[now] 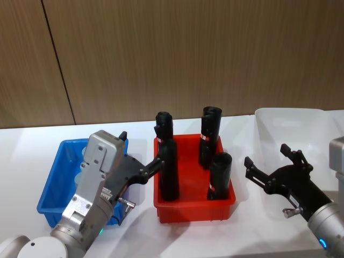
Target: Pick the cotton swabs from the blue box and place them into the white box.
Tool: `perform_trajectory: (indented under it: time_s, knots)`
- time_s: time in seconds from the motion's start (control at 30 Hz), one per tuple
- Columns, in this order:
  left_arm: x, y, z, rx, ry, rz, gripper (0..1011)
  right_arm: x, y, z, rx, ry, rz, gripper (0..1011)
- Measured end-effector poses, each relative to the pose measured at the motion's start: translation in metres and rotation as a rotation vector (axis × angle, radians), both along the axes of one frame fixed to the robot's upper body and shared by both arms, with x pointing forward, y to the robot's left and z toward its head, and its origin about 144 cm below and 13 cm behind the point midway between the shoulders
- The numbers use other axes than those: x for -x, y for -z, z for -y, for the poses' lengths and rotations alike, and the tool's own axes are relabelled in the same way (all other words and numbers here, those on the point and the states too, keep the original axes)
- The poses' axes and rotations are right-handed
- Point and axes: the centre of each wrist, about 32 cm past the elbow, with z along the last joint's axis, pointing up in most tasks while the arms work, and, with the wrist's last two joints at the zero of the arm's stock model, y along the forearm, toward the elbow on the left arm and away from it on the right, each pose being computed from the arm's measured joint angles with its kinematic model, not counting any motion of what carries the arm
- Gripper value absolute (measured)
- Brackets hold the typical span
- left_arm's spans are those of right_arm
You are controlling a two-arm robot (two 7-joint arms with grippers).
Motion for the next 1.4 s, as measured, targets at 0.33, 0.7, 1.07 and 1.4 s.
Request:
perform_trajectory:
  time_s: [0.33, 0.7, 1.07, 1.4]
  knots:
    - [0.000, 0.000, 0.000, 0.000, 0.000, 0.000, 1003, 0.000, 0.000, 0.000, 0.000, 0.000, 0.000, 1002]
    - [0.000, 0.000, 0.000, 0.000, 0.001, 0.000, 1003, 0.000, 0.000, 0.000, 0.000, 0.000, 0.000, 1002]
    - [-0.011, 0.005, -0.008, -0.002, 0.005, -0.062, 1003, 0.000, 0.000, 0.000, 0.000, 0.000, 0.000, 1002]
    - [-0.022, 0.011, -0.024, 0.023, -0.040, -0.142, 1003, 0.000, 0.000, 0.000, 0.000, 0.000, 0.000, 1002]
